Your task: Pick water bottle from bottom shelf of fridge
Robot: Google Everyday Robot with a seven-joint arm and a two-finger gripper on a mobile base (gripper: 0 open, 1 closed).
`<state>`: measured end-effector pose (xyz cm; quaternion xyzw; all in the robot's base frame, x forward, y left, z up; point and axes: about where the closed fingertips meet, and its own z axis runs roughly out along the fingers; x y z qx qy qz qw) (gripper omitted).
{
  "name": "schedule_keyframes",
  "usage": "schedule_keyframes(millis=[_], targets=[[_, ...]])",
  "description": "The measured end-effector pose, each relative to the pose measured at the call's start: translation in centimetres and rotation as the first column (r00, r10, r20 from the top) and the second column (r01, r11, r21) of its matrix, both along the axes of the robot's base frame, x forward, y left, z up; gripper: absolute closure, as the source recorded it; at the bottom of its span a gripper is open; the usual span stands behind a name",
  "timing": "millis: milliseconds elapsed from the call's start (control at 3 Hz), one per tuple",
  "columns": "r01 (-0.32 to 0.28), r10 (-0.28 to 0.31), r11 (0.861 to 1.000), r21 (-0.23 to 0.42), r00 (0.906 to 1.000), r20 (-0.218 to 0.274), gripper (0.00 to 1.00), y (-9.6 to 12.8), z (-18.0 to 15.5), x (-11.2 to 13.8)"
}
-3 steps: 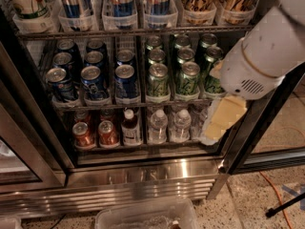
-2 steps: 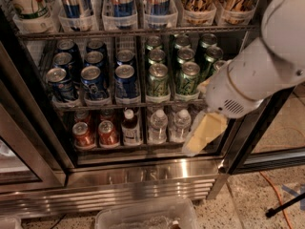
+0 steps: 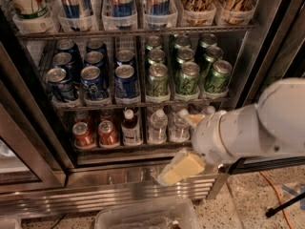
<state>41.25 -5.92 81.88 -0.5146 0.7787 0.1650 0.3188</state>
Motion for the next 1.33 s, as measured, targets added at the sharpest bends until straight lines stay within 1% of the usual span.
schedule_keyframes(millis=[333,667,1000,1333], targets=[[0.055,-0.065,0.988,0.142,0.9959,0.064,0.00,1.2,-2.4,0.0],[0.122,-0.165,0.942,0.314,0.9795,0.116,0.00,1.8,-2.8,2.0],[0.122,-0.176,0.924,0.362,0.9771,0.120,0.00,2.5,-2.5,2.1],[0.121,-0.174,0.926,0.357,0.9773,0.121,0.00,2.5,-2.5,2.1]])
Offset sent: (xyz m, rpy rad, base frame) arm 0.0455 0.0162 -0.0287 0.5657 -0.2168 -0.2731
